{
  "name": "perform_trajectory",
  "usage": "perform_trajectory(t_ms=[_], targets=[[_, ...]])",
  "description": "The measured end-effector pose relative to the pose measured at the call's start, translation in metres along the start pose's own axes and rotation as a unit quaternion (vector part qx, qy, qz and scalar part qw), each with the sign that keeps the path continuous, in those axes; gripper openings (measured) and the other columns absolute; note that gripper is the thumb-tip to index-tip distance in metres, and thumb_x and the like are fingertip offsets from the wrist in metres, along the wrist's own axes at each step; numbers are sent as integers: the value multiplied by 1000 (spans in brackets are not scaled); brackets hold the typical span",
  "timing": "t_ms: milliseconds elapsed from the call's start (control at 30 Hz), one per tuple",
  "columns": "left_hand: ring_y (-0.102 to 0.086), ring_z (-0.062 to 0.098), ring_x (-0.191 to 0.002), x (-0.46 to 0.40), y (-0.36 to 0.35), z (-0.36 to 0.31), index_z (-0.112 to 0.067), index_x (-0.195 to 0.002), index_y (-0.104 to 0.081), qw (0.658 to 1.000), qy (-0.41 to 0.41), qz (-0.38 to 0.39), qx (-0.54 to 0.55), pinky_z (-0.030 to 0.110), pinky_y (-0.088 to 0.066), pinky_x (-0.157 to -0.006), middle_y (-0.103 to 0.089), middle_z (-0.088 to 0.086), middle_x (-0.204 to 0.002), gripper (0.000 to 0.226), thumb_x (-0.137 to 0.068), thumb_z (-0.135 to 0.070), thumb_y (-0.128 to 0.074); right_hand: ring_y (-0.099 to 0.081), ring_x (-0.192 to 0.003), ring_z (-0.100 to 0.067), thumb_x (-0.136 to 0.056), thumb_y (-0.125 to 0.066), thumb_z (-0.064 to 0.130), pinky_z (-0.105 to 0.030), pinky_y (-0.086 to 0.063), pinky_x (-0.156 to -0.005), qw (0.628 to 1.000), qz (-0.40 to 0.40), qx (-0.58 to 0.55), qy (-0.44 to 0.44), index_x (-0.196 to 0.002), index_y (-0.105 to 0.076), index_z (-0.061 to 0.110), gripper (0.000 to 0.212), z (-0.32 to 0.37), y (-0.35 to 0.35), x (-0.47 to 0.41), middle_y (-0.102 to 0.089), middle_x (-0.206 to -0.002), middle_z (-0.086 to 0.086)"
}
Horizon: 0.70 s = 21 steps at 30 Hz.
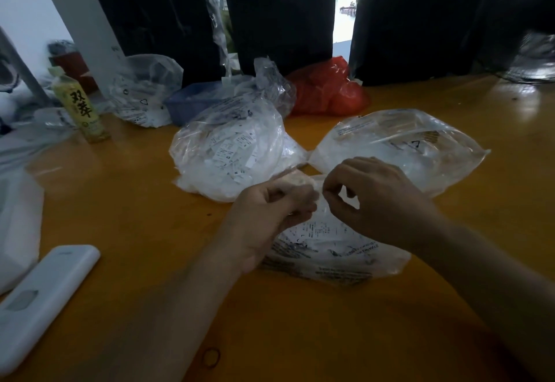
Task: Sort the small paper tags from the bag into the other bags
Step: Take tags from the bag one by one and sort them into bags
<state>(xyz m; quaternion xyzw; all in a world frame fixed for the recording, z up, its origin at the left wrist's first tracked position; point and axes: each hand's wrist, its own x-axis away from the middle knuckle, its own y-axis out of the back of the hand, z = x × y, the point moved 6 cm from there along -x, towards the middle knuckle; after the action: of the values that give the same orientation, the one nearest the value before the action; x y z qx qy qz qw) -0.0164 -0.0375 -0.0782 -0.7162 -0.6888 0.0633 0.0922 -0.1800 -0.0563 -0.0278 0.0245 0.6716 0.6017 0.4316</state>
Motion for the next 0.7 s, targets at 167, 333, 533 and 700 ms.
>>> perform_trajectory(t_ms=[167, 333, 533, 700], targets=[[-75, 15, -96, -1, 3, 3, -19, -90, -85, 998, -15, -34, 47, 26, -60, -86, -80, 7, -102, 18, -74, -27, -80, -61, -82, 0, -92, -58, 44, -16, -50, -68, 978, -71, -161, -114, -109, -60, 30, 22, -10, 5, 2, -63, -93, 22], [-73, 11, -89, 1, -3, 3, -18, -94, -85, 996, -7, -31, 83, 22, -58, -79, -79, 2, -98, 28, -68, -27, -85, -72, -82, -7, -85, -65, 61, -33, -63, -74, 905, 38, -360, -224, -106, -66, 39, 30, -13, -17, 4, -74, -97, 16], [-74, 15, -98, 3, -5, 1, -22, -93, -84, 999, -27, -17, 32, 26, -59, -83, -79, 3, -102, 22, -72, -29, -84, -70, -74, -2, -93, -70, 29, -21, -58, -69, 916, -6, -340, -212, -95, -72, 34, 5, -17, -16, 4, -75, -83, 18], [-77, 16, -91, 5, 1, -4, -25, -98, -83, 996, -53, -51, -58, 21, -57, -66, -80, 5, -101, 14, -84, -23, -83, -68, -71, -4, -96, -63, 41, -24, -57, -67, 946, -7, -249, -205, -101, -72, 32, 13, -18, -14, 3, -70, -81, 22]])
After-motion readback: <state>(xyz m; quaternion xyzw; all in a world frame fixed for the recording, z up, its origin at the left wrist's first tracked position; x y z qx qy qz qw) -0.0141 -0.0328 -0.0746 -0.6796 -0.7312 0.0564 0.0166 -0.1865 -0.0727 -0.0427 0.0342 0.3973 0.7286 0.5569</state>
